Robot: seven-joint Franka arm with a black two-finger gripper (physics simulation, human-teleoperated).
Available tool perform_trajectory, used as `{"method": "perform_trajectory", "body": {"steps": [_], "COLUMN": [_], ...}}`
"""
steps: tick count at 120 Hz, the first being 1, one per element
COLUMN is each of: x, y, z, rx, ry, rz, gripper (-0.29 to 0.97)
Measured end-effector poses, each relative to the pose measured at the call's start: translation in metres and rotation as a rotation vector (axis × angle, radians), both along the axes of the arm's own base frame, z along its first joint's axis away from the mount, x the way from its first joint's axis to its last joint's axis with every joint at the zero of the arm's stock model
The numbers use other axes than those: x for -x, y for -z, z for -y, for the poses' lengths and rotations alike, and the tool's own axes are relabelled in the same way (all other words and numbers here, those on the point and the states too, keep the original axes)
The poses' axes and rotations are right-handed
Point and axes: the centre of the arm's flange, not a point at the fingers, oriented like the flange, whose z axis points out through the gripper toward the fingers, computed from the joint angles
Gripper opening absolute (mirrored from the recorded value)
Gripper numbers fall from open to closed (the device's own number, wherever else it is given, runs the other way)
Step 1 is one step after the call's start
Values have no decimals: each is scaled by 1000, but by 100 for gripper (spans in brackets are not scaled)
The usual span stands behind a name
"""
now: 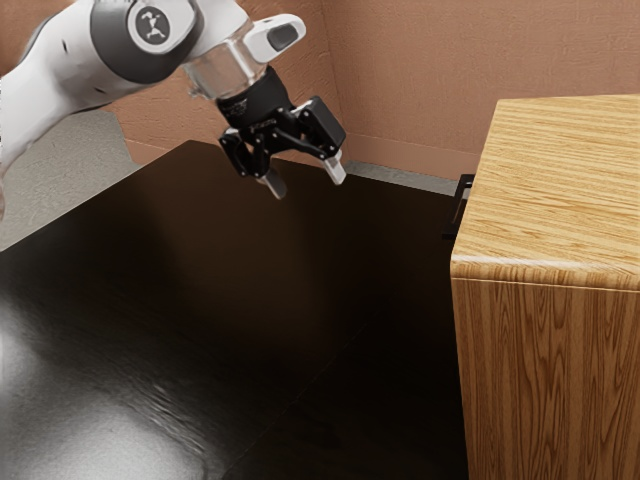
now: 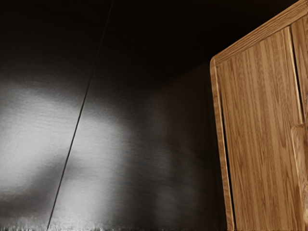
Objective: Pull the drawer handle with one arm to open the drawer
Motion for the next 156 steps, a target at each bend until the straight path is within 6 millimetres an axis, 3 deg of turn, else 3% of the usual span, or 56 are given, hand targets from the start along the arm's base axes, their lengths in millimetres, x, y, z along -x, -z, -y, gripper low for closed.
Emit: {"method": "perform_trajectory", "body": {"steps": [24, 96, 156], "x": [-1, -11, -13], "y": [2, 6, 0], "z": [15, 90, 117], "rx": [20, 38, 74], "ry": [-24, -77, -172], "rz": [-20, -14, 11], "gripper": [68, 68, 68]}}
